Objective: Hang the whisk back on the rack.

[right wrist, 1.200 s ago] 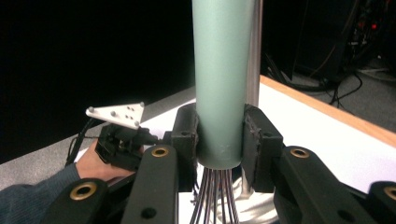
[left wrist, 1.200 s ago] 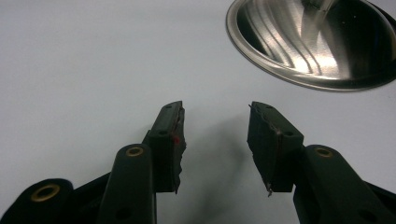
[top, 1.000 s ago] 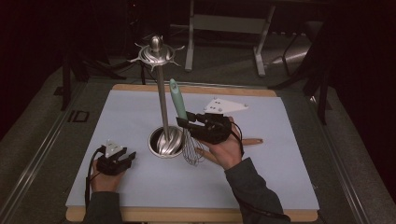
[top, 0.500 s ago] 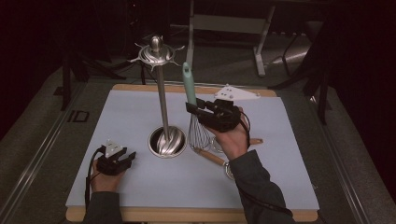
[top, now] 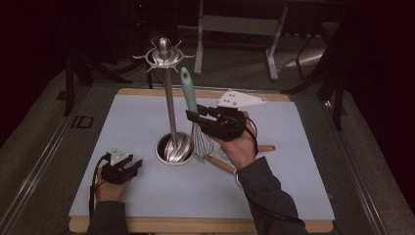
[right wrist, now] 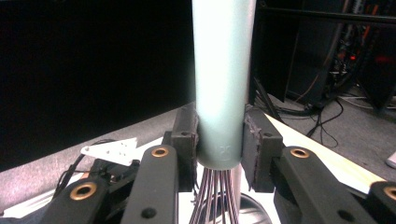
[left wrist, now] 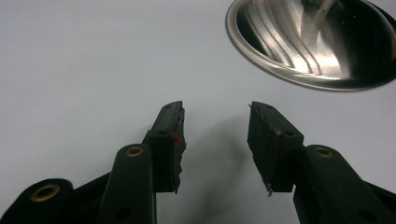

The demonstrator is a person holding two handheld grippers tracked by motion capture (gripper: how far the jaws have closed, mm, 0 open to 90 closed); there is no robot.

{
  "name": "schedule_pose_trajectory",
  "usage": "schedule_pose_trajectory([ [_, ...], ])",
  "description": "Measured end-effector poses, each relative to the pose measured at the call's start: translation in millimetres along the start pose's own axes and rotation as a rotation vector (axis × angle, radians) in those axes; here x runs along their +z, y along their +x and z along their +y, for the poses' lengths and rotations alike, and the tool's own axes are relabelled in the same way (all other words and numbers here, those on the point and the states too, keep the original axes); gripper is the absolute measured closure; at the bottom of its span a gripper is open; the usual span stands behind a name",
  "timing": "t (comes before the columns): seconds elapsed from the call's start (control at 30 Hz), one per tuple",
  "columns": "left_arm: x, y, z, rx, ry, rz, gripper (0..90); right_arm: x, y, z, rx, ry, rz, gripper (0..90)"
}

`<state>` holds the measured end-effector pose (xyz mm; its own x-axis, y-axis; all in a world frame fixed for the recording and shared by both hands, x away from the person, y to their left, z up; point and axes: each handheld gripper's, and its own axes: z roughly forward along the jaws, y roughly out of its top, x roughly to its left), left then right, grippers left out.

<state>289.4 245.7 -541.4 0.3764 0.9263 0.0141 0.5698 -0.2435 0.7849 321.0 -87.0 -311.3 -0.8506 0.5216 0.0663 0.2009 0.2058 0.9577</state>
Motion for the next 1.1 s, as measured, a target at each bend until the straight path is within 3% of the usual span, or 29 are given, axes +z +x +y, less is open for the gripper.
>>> schedule_pose_trajectory([
  [0.47, -0.2, 0.1, 0.0, 0.001, 0.000, -0.001, 56.0, 8.7, 16.5, 7.5, -0.048, -0.012, 0.051, 69.0],
  [0.67, -0.1, -0.1, -0.1, 0.001, -0.001, 0.000, 56.0, 13.1, 16.4, 9.2, -0.050, 0.002, 0.024, 68.9],
  [1.1, -0.1, 0.1, -0.1, 0.000, -0.001, -0.002, 56.0, 22.7, 19.8, 8.3, -0.060, 0.010, 0.037, 68.9],
])
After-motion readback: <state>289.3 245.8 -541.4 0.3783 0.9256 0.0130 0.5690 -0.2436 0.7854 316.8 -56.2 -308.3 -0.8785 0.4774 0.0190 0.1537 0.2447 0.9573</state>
